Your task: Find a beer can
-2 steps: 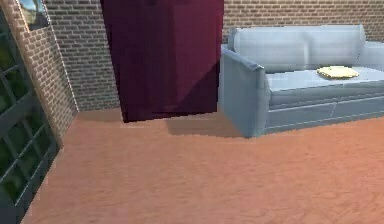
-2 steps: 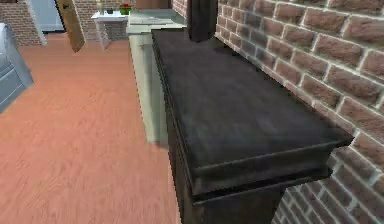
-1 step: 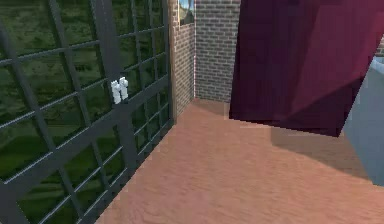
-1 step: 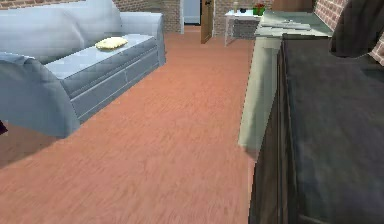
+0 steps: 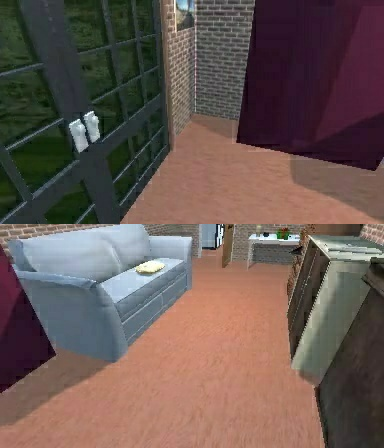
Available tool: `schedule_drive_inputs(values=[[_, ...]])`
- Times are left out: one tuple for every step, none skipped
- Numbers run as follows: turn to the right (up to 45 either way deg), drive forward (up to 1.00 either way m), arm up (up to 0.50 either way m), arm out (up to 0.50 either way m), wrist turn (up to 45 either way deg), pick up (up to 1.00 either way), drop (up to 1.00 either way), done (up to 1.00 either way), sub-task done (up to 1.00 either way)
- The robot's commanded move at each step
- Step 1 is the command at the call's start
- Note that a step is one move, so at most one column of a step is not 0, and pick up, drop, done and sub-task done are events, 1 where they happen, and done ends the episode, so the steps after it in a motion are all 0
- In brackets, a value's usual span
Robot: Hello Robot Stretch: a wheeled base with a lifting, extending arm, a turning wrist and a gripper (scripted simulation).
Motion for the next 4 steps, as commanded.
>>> schedule_drive_inputs(values=[[45.0, 0.0, 0.0, 0.0, 0.0, 0.0, 0.0, 0.0, 0.0], [45.0, 0.0, 0.0, 0.0, 0.0, 0.0, 0.0, 0.0, 0.0], [9.0, 0.0, 0.0, 0.0, 0.0, 0.0, 0.0, 0.0, 0.0], [0.0, 1.0, 0.0, 0.0, 0.0, 0.0, 0.0, 0.0, 0.0]])
